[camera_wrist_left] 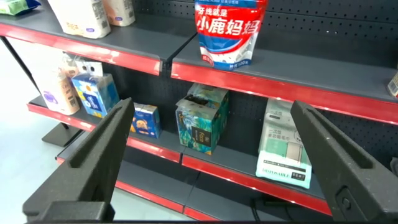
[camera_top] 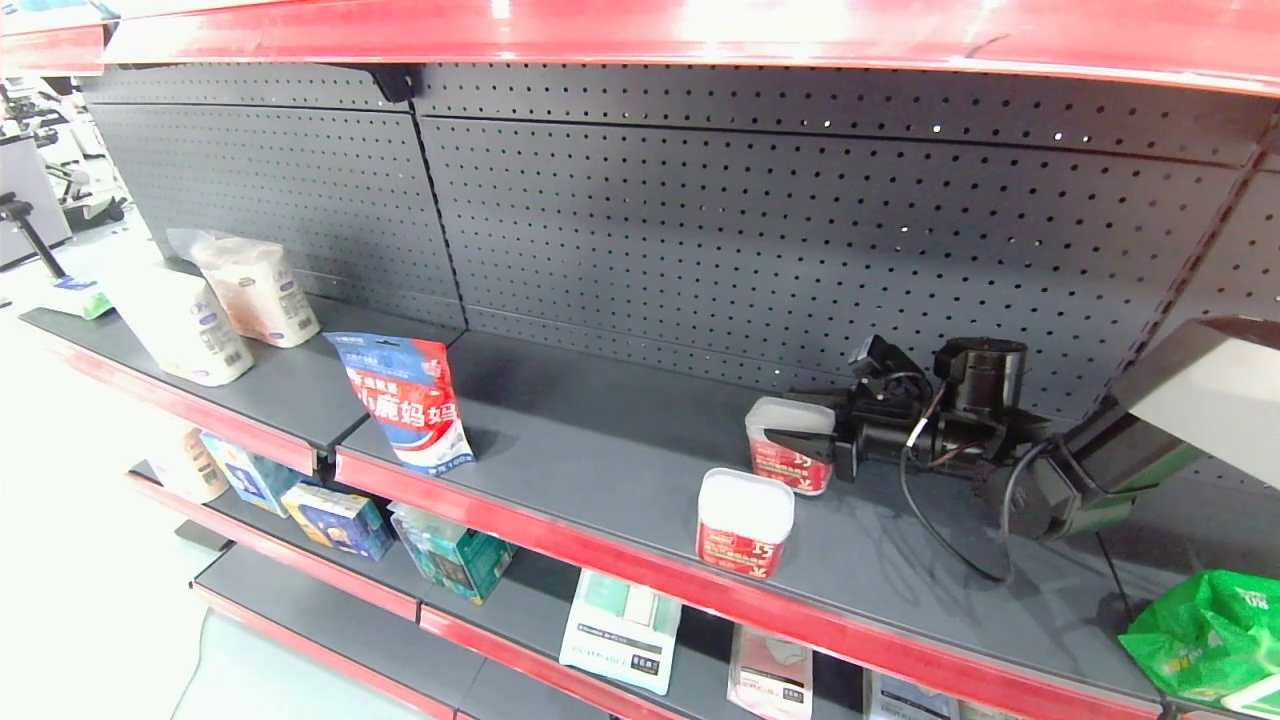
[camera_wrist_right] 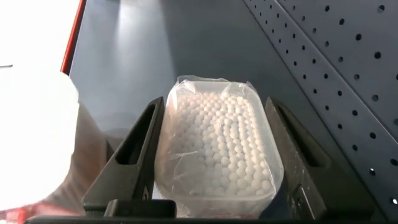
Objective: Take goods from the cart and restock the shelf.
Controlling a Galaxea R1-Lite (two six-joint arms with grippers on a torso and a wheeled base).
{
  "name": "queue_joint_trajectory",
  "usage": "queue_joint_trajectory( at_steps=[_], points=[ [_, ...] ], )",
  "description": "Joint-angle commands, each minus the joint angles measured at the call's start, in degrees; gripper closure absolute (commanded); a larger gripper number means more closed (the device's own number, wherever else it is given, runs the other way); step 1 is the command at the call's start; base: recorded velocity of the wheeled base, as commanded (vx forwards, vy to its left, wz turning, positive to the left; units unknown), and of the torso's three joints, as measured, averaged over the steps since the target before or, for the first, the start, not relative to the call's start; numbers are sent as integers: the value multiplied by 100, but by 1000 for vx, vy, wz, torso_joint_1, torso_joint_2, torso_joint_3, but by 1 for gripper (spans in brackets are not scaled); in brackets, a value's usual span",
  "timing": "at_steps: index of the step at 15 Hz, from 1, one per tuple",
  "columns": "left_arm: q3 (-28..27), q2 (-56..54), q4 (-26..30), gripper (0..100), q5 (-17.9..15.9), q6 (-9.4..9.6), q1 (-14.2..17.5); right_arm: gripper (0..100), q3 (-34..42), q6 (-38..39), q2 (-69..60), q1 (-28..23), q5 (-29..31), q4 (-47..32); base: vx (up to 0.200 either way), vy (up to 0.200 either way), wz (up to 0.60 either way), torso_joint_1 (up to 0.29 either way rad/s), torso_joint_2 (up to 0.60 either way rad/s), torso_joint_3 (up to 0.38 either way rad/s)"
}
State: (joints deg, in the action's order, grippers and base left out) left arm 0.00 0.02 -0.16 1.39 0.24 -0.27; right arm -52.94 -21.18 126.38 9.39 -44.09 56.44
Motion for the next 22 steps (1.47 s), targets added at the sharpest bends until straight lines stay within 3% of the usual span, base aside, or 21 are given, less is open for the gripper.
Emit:
queue_joint_trajectory(
  at_steps=[1, 22],
  points=[
    [0, -2, -2, 0, 2, 2, 0, 100, 91, -1, -43, -25, -3, -2, 0, 0, 0, 0, 0, 0],
    [0, -2, -2, 0, 2, -7, 0, 100, 452, -396, -166, -367, -363, -54, 0, 0, 0, 0, 0, 0]
  ],
)
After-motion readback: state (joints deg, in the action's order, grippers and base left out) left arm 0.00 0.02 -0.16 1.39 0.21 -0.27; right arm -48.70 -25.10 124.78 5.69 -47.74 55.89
